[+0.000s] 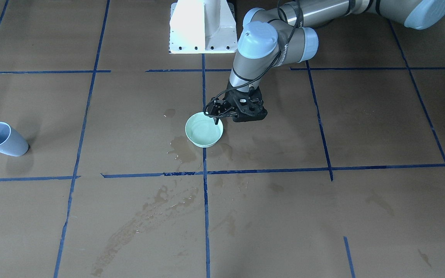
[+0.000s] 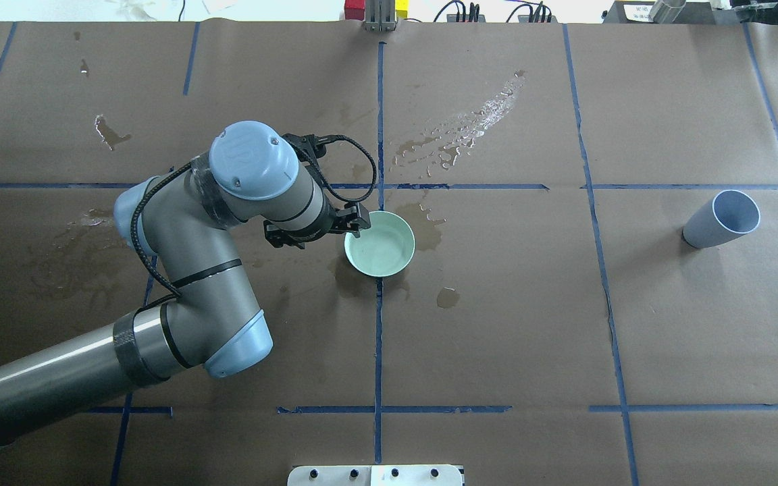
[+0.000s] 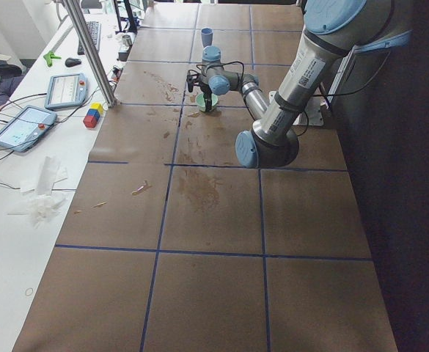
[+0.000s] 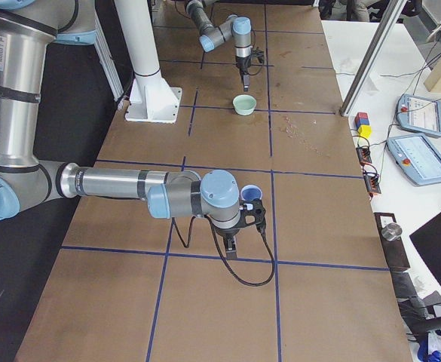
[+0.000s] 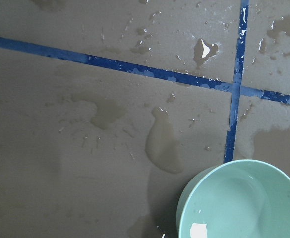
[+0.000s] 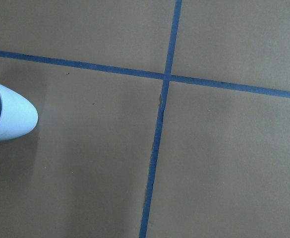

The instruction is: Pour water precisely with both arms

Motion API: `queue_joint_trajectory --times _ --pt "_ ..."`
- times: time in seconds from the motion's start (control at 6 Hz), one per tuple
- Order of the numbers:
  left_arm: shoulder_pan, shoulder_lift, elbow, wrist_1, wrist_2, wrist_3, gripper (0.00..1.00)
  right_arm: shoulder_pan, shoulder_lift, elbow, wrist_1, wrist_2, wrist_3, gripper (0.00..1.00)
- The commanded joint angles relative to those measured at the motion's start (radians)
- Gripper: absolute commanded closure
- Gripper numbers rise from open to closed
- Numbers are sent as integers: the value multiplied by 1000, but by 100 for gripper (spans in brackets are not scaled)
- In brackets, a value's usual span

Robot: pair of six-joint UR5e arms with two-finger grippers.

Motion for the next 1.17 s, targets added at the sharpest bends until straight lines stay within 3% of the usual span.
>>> queue_joint_trajectory --times 0.0,0.17,0.5,0.67,0.83,1.0 --pt "36 -30 48 -12 39 -49 7 -1 -1 -2 0 0 6 0" --pt "39 -60 91 -12 40 -81 21 0 -4 -1 2 1 7 0" --pt "54 -57 96 -17 40 -107 65 0 -7 1 2 1 10 0" --pt "54 -57 94 -19 39 -107 93 0 -7 1 2 0 10 0" --pt "53 -54 88 -17 39 -100 100 0 -5 1 2 0 10 0" --pt "29 -54 76 -17 33 -98 100 0 -5 -1 4 0 12 0"
